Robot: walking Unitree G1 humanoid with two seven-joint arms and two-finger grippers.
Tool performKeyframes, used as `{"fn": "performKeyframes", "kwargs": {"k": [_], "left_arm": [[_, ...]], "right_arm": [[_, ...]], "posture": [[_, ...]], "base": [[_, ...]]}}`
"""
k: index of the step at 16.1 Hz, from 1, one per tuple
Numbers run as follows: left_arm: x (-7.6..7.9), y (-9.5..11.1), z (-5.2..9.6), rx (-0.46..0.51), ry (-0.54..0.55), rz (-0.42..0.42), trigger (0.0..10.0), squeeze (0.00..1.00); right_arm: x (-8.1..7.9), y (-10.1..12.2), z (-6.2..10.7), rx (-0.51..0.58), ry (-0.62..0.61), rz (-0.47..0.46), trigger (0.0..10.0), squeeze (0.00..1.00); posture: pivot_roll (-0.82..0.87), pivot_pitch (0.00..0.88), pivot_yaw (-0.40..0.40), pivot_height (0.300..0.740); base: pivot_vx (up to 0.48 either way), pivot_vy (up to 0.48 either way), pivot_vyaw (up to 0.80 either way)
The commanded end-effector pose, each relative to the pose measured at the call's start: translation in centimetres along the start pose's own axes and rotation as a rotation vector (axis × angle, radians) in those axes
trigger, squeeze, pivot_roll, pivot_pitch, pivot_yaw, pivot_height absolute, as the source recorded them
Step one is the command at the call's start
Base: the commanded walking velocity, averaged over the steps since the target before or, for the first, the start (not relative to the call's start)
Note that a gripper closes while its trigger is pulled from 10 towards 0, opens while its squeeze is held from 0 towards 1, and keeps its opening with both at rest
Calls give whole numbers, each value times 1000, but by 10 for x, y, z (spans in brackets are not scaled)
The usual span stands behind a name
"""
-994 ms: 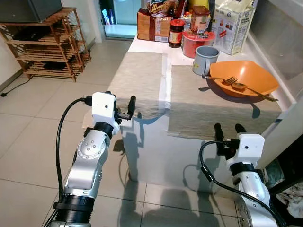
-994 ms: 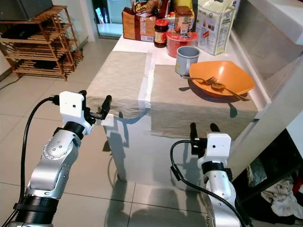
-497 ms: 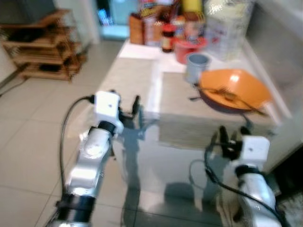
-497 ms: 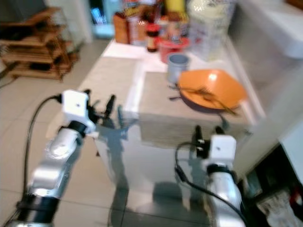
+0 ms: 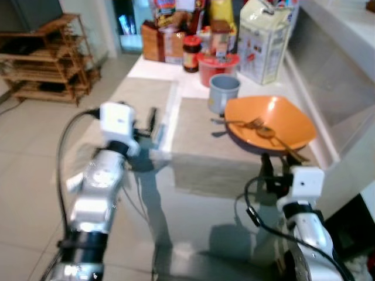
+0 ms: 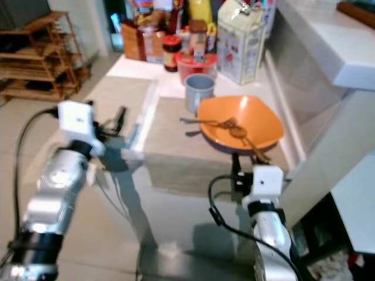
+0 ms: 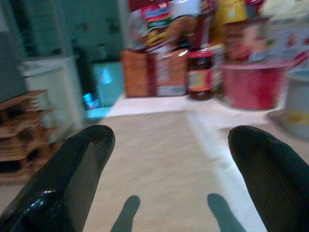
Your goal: Setting the table
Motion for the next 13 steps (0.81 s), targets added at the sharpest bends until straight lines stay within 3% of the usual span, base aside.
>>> {"fn": "performKeyframes", "kwargs": {"k": [1, 4, 8, 9, 13], "left_arm": [[2, 2, -6, -15, -12, -15, 10000, 0], [-8, 22, -33, -71, -89, -70, 10000, 0], [-5, 56, -55, -102, -220, -33, 10000, 0], [1, 73, -62, -124, -305, -7, 10000, 0], [28, 104, -68, -136, -526, 7, 10000, 0]], "right_arm": [[2, -10, 3, -49, -11, -11, 10000, 0], [2, -13, 9, -68, -2, -13, 10000, 0], [4, -14, 20, -80, 16, -5, 10000, 0], [6, -10, 24, -73, 31, -1, 10000, 0], [18, -6, 29, -68, 27, 19, 10000, 0]], "posture": [[-18, 0, 20, 740], [-21, 7, 22, 740], [-33, 6, 39, 740], [-40, 7, 51, 740], [-48, 10, 66, 740]], "base": [[0, 0, 0], [0, 0, 0], [0, 0, 0], [0, 0, 0], [0, 0, 0]]}}
Point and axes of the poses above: a point about 5 cm out from each wrist's last joint towards the gripper, its own z axis pointing back from the gripper into the wrist, its own y axis along the axis of the wrist's last joint, x = y × z, the point moved 3 cm from there along -z, pointing out of the wrist towards the gripper, and after that the axes turned 3 degrees about z, right-handed, at the moved point
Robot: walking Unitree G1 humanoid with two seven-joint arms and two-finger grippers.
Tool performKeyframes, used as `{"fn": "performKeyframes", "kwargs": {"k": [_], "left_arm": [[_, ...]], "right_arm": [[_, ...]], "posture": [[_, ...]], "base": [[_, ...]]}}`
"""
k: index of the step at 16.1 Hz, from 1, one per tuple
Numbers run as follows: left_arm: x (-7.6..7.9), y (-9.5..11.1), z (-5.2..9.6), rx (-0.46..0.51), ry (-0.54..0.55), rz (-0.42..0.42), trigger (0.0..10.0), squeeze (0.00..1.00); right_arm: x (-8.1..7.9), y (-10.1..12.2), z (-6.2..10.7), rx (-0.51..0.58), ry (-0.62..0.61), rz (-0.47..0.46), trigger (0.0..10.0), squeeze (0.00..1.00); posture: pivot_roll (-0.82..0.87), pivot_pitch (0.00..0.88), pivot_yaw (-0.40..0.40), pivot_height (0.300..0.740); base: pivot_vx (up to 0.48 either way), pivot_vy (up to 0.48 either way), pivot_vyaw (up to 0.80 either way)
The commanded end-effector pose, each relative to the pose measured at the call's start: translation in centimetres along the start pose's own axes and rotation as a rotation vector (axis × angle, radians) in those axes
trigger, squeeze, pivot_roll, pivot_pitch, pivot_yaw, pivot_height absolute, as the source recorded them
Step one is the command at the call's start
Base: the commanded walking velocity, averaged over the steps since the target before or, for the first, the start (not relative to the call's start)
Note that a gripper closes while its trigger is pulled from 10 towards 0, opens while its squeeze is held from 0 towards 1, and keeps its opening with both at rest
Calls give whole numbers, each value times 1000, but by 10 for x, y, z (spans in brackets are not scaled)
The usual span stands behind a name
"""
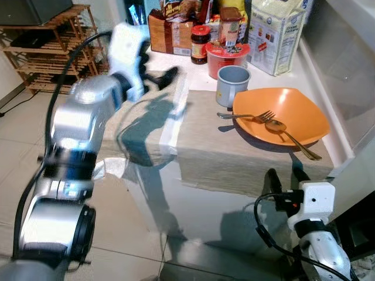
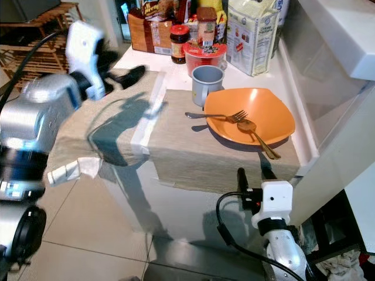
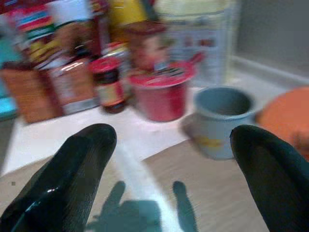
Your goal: Setting the table
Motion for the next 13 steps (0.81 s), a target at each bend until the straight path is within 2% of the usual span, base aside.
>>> {"fn": "performKeyframes", "kwargs": {"k": [1, 3, 6, 9, 12, 13], "left_arm": [[3, 4, -1, -21, -50, -1, 10000, 0], [22, 10, -8, -19, -160, -8, 10000, 0], [48, 7, -6, -13, -317, -8, 10000, 0], [79, 18, -21, 0, -459, -48, 10000, 0], [100, 20, -33, -13, -556, -75, 10000, 0], [104, 14, -38, -44, -574, -89, 10000, 0]], "right_arm": [[7, -1, 0, -9, -26, -2, 10000, 0], [1, -4, -2, -19, -35, -26, 10000, 0], [-4, -5, -1, -24, -35, -45, 10000, 0], [-8, -7, -1, -30, -24, -48, 10000, 0], [-14, -7, -1, -29, -24, -53, 10000, 0], [-16, -7, 0, -29, -24, -56, 10000, 0]], "posture": [[-49, 10, 69, 740], [-49, 9, 76, 740], [-53, 10, 82, 740], [-53, 17, 87, 740], [-68, 20, 104, 740], [-79, 24, 115, 740]], "base": [[0, 0, 0], [0, 0, 0], [0, 0, 0], [0, 0, 0], [0, 0, 0], [0, 0, 0]]}}
Point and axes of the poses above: a point about 5 cm out from each wrist's last joint towards the gripper, its own z axis pointing back from the gripper into the wrist, its own y axis along the axis of the wrist's last joint, x = y × z, the point moved 3 cm from there along -z, pointing out of the wrist towards the gripper, and after that the axes turned 3 degrees about z, right-handed, at the moved point
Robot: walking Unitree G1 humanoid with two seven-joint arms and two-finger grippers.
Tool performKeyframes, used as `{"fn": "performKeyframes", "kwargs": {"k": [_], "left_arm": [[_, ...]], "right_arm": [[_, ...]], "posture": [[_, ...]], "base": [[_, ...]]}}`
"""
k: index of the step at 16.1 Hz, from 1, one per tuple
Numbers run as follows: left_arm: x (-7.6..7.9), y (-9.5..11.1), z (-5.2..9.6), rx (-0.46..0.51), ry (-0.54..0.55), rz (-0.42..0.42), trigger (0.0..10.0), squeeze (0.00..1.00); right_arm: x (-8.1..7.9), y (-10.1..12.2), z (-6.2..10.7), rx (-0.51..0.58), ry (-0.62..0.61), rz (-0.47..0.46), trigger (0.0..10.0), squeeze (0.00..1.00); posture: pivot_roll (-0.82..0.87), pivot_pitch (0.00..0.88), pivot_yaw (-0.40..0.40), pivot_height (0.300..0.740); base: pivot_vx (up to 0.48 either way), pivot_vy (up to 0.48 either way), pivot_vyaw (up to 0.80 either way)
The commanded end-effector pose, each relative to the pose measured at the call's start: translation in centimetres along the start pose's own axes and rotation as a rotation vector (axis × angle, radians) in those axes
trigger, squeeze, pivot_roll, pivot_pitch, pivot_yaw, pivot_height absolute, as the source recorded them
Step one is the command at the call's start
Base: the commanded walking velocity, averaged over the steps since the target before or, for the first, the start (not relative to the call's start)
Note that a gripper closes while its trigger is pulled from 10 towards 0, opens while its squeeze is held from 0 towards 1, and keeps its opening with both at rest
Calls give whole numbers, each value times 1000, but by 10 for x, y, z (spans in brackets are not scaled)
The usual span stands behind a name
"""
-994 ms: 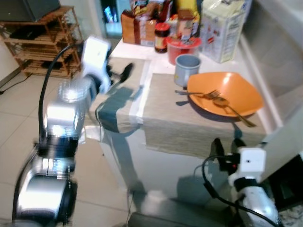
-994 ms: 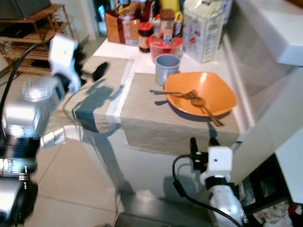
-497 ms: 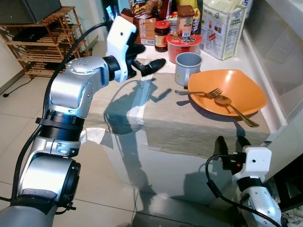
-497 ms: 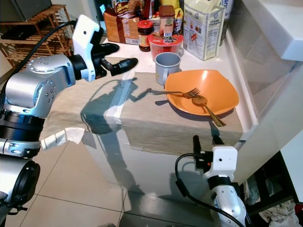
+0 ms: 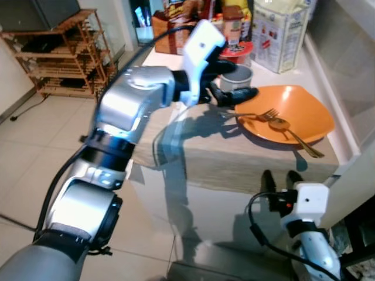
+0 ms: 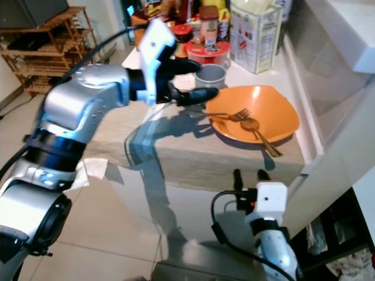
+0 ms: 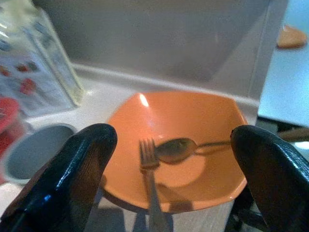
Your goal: Setting the table
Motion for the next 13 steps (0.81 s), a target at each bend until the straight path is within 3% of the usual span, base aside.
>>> {"fn": "performKeyframes", "kwargs": {"k": [1, 6, 13], "left_arm": [[-2, -2, -1, -28, -4, -19, 10000, 0], [-5, -21, -10, -123, -16, -4, 10000, 0], [-11, -33, 0, -186, -14, -18, 10000, 0]], "right_arm": [[-1, -1, 2, -7, -1, 4, 10000, 0], [-2, -4, 6, -19, -14, 2, 10000, 0], [-5, -6, 5, -30, -3, -1, 10000, 0]], "posture": [[-79, 24, 115, 740], [-97, 18, 126, 740], [-80, 22, 122, 740]], "base": [[0, 0, 0], [0, 0, 0], [0, 0, 0]]}}
Point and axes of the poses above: a point about 5 cm out from each wrist's last joint towards the gripper, its own z axis pointing back from the gripper into the wrist, its own y axis along the axis of the wrist's last joint, x = y × z, the point moved 3 cm from there along -z, pointing out of the wrist towards the gripper, and after that the axes turned 3 degrees about z, right-handed, at the moved point
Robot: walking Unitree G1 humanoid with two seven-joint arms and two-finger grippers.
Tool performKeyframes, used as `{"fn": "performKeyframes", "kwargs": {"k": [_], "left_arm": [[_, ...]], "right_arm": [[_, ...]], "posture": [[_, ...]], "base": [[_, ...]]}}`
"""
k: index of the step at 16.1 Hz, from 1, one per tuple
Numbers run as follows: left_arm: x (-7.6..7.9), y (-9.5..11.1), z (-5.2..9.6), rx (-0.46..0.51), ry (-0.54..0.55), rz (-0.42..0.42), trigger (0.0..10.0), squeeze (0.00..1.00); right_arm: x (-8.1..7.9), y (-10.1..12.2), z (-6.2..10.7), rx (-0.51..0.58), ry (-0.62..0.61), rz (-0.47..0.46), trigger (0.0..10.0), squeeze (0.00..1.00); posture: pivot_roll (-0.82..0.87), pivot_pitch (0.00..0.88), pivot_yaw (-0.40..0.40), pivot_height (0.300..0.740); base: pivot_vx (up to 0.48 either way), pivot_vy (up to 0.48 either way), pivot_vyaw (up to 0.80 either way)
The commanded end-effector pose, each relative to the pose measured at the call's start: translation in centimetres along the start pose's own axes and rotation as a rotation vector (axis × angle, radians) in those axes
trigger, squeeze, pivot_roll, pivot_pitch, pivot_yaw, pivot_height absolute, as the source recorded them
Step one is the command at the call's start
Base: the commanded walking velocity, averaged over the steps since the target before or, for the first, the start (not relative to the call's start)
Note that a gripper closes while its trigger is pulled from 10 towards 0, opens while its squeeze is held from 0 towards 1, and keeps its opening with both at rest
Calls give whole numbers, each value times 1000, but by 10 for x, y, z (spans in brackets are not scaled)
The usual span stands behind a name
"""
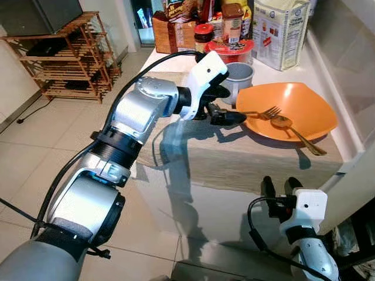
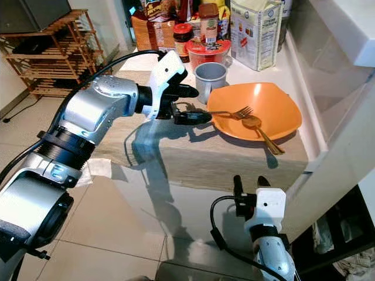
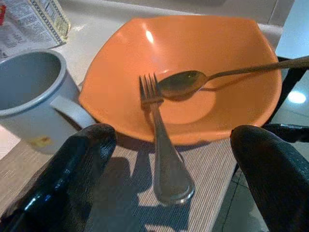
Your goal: Setting the table
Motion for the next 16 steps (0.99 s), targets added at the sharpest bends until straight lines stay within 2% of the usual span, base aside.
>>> {"fn": "performKeyframes", "kwargs": {"k": [1, 9, 16], "left_arm": [[-2, 1, 2, -17, 3, -28, 10000, 0], [9, -7, -6, 0, -17, 28, 10000, 0], [12, -9, -11, 13, -5, 49, 10000, 0]], "right_arm": [[-4, 1, -3, 2, 10, 1, 10000, 0], [-5, 2, -4, -1, 23, 4, 10000, 0], [-6, 2, -3, 2, 25, 7, 10000, 0]], "posture": [[-78, 23, 121, 740], [-83, 35, 107, 740], [-91, 40, 108, 740]], "base": [[0, 0, 0], [0, 0, 0], [0, 0, 0]]}}
Point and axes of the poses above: a point about 5 cm out from each wrist's last joint towards the gripper, its own z axis pointing back from the gripper into the wrist, its own y axis along the axis of the wrist's last joint, x = y × z, the point moved 3 cm from there along -z, pointing out of the wrist towards the gripper, and after that the axes turned 3 degrees about z, right-handed, at the moved point
